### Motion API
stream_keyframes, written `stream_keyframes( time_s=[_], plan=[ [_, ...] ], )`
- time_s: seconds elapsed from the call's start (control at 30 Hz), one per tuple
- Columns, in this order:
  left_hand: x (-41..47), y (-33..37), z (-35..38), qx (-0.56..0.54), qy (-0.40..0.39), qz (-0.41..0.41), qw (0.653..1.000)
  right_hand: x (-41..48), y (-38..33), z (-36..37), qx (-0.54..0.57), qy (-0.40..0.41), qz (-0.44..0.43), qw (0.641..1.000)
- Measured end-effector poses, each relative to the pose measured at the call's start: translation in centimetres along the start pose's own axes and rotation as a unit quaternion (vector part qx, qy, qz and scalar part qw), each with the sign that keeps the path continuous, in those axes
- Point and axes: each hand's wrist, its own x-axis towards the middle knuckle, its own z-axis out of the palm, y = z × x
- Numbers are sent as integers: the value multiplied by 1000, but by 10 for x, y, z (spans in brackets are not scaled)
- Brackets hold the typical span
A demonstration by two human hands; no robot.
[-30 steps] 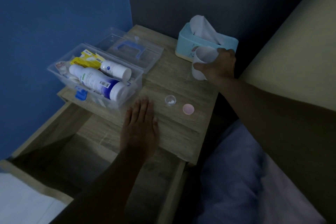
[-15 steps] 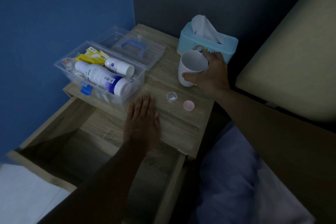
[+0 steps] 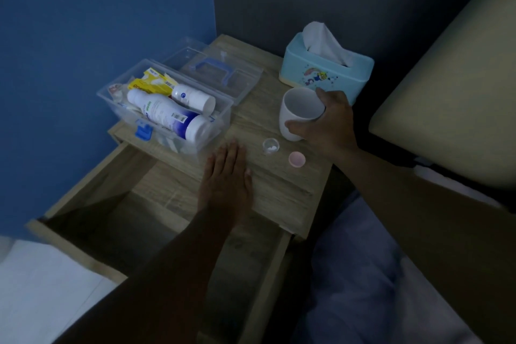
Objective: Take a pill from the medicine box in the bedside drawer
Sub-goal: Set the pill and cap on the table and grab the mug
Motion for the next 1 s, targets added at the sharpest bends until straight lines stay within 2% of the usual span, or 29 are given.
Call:
stream_keyframes(
  time_s=[0.1,0.27,0.43,0.6,0.67,0.73,0.83,0.9,1.0],
  plan=[
    [2,-3,-3,-17,-24,0,1000,1,2,1,-13,-12,-7,1000],
    [9,-13,-25,-69,-115,19,991,-3,-2,-1,4,-28,-20,999],
    [-27,-17,-55,-193,-5,-17,981,-12,-27,-6,52,23,-97,994],
    [-61,-46,-67,-175,15,-91,980,-21,-62,-1,95,2,-197,976],
    [-63,-57,-75,-169,27,-133,976,-27,-77,9,121,-11,-204,971],
    [-57,-67,-86,-165,53,-163,971,-32,-89,21,140,-46,-184,972],
    [-40,-81,-100,-156,107,-167,968,-30,-101,43,144,-101,-136,975],
    [-30,-91,-108,-153,121,-168,966,-25,-110,59,138,-111,-86,980],
    [-20,-105,-113,-137,135,-105,976,-13,-125,81,170,-102,78,977]
  ],
)
